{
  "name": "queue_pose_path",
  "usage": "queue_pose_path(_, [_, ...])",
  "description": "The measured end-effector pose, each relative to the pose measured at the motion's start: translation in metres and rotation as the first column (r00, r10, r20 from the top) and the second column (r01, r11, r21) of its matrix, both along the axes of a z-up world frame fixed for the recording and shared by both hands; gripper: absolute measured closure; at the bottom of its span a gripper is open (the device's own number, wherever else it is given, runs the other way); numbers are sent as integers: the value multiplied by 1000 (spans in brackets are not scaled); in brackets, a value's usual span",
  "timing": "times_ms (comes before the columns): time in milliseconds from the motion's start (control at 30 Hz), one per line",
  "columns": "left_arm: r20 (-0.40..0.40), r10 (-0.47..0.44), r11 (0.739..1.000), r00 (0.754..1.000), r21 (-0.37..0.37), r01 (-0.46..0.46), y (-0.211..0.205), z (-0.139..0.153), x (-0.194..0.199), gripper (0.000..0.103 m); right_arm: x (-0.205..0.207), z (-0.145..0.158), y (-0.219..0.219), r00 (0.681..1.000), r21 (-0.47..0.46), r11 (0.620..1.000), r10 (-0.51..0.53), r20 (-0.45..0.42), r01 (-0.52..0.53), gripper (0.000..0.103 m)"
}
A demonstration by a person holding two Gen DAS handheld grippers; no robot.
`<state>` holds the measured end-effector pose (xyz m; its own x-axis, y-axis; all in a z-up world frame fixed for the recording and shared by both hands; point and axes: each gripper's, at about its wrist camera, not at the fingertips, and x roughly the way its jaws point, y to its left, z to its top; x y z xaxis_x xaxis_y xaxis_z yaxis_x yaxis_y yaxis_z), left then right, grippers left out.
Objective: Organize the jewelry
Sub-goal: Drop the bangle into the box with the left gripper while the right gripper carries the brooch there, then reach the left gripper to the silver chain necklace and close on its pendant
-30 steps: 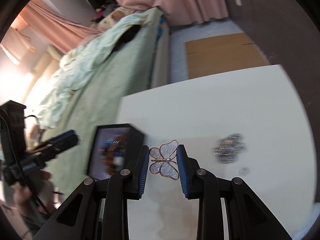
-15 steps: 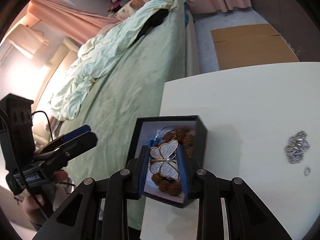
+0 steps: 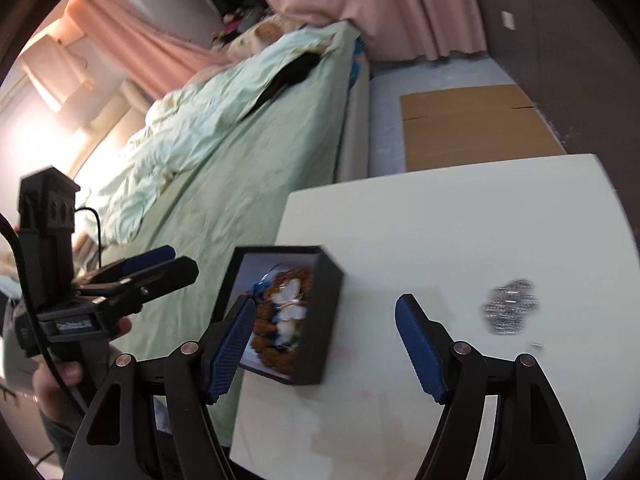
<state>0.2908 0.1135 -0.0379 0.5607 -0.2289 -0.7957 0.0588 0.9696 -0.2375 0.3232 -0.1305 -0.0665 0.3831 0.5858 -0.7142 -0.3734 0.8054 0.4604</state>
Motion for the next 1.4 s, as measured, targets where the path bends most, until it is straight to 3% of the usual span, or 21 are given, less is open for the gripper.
queue_pose_path(67, [10,-24,1000,1000,-10,24,-13,3,3,1,-2,7,-18,999,-13,999,-37,27,38,22])
queue_pose_path(133, [21,-44,999,999,-13,45,-26,6,7,1,-4,13,-35,996,-23,997,-73,57,75,6])
queue_pose_path(567, [-1,-162,987,987,-17,162,-93,-3,22,1,-3,10,-114,976,-32,978,-201,84,205,6])
queue_pose_path(800, [-10,-211,978,977,4,211,-121,-12,28,1,0,-7,-145,961,-20,962,-270,58,272,6])
queue_pose_path(900, [-20,-217,976,976,14,217,-130,-20,33,1,4,-17,-161,953,-3,953,-303,8,303,6])
queue_pose_path(1100, [-70,-239,970,968,18,241,-149,-38,45,23,13,-36,-177,941,1,943,-332,-71,333,7])
queue_pose_path(1267, [-69,-285,957,956,32,287,-176,-44,53,23,15,-48,-189,930,19,934,-352,-107,356,7])
queue_pose_path(1400, [-97,-312,948,945,39,317,-196,-55,61,30,19,-58,-198,923,35,930,-358,-141,366,7])
